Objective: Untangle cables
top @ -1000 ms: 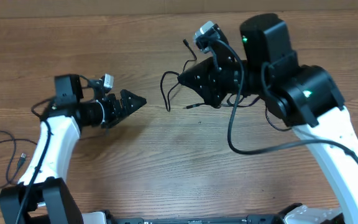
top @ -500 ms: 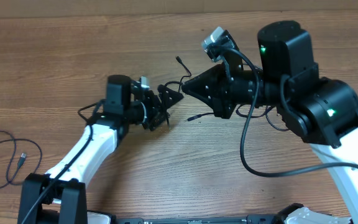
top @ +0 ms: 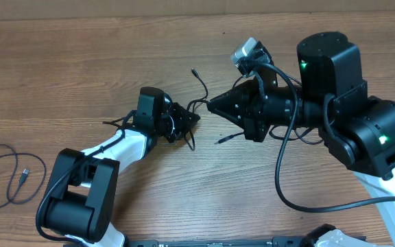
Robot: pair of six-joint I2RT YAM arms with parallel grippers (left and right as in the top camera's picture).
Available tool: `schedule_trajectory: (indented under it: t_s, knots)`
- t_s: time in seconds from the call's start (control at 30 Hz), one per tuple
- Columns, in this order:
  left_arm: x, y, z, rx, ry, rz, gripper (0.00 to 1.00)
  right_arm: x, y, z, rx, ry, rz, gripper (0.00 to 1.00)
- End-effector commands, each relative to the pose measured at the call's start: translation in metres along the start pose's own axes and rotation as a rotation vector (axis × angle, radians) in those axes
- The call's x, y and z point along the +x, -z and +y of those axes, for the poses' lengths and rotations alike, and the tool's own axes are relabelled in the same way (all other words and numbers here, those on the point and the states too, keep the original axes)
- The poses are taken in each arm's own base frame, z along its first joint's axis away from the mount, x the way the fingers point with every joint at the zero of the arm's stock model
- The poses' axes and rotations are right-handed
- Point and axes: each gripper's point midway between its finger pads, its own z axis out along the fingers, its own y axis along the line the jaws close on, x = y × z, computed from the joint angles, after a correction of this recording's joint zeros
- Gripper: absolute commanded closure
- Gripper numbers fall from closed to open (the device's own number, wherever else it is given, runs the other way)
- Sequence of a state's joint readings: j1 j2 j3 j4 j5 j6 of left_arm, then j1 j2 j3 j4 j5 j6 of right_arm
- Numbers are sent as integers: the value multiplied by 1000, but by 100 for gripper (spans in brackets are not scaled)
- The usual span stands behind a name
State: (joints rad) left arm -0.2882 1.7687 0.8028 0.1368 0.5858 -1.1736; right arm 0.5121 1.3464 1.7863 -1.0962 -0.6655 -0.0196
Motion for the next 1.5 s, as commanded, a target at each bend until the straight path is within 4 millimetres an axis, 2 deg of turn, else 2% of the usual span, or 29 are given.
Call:
schedule_trajectory:
  t_s: [0.0, 0.07, 0.2, 0.3, 0.4, 0.5, 0.6, 0.63, 0.93, 1.1, 1.3, 1.47]
  knots:
    - [-6, 0, 3, 1, 12, -20, 96, -6, 12, 13, -8, 34, -31, 96]
    - [-8, 1, 3, 2, 14, -20, 96, -5, 12, 8, 18, 29, -27, 96]
    - [-13, 10, 2, 45, -92, 16, 96, 3, 16, -25, 210, -1, 2, 96]
    - [-11, 27, -6, 148, -212, 104, 96, 8, 20, -49, 347, -11, 16, 96]
    - [1, 51, -21, 316, -386, 218, 96, 11, 19, -73, 458, -22, 36, 96]
    - [26, 81, -38, 543, -578, 349, 96, 16, 6, -89, 484, -98, 62, 96]
    - [46, 103, -47, 715, -730, 421, 96, 23, -14, -106, 496, -285, 71, 96]
    - [50, 107, -49, 754, -780, 424, 96, 31, -30, -119, 511, -427, 88, 96]
    - [49, 106, -49, 773, -858, 392, 96, 66, -85, -157, 525, -710, 200, 96]
    - [44, 100, -47, 736, -884, 352, 96, 88, -113, -168, 516, -907, 258, 96]
    - [38, 94, -44, 696, -899, 318, 96, 102, -122, -176, 556, -1033, 269, 96]
    - [32, 88, -41, 652, -901, 286, 96, 119, -127, -180, 567, -1040, 301, 95]
